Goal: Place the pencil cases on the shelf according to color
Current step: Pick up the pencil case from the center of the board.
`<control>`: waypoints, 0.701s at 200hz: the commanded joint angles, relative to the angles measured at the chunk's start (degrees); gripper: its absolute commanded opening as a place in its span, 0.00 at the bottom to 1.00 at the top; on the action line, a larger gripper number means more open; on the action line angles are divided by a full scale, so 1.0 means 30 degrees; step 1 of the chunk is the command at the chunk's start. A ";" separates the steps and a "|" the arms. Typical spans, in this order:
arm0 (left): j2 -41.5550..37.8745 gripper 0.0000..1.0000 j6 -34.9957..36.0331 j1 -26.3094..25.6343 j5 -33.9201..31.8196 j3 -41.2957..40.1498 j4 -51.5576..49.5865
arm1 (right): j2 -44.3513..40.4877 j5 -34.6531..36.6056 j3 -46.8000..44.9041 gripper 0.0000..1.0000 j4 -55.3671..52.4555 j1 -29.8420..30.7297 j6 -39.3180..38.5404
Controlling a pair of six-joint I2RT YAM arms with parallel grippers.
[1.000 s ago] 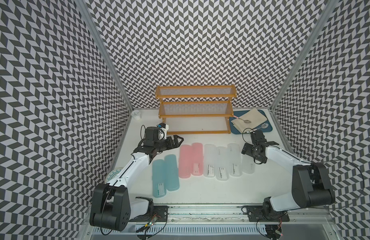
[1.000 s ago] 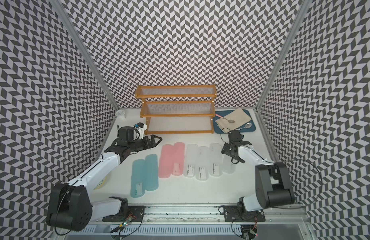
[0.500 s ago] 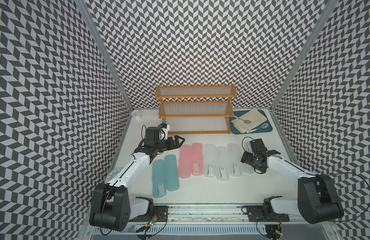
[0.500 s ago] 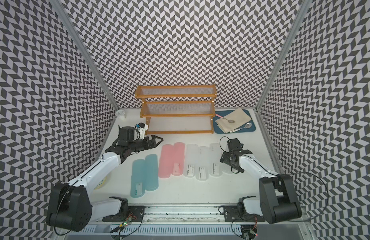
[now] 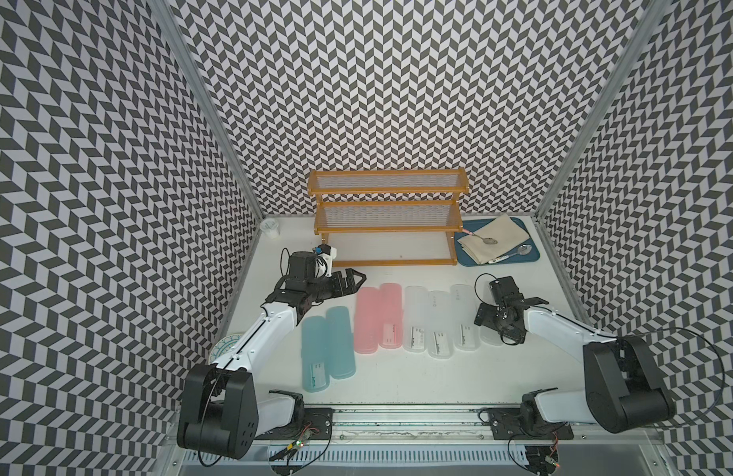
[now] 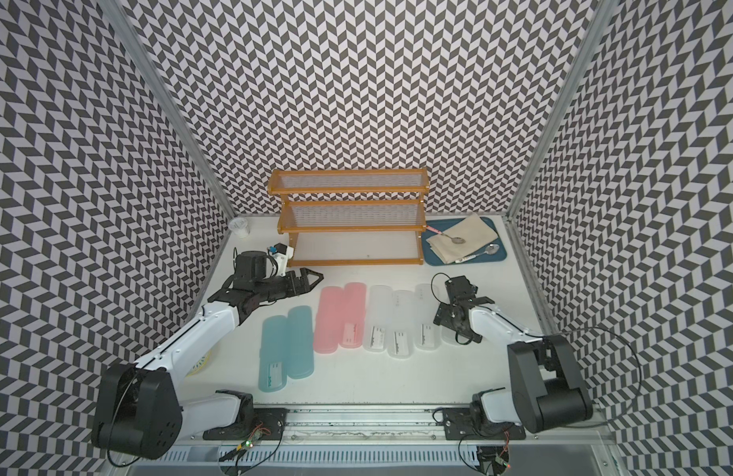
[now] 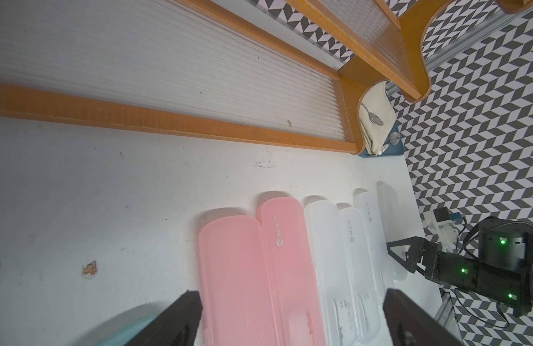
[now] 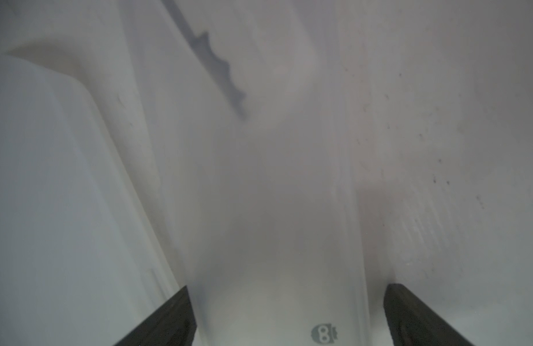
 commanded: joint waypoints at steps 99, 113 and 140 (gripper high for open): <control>-0.2000 1.00 0.0574 -0.0752 -0.0722 0.0229 0.0704 | -0.1627 0.0638 -0.0782 0.74 -0.0190 0.2240 0.1395; -0.2430 1.00 0.0721 -0.0911 -0.1329 0.0552 0.0520 | -0.2547 0.0666 -0.0445 0.74 -0.0642 0.2428 0.1427; -0.2840 0.99 0.0939 -0.1040 -0.2350 0.2254 -0.1318 | -0.4099 0.0724 0.0824 0.74 -0.1963 0.2704 0.1182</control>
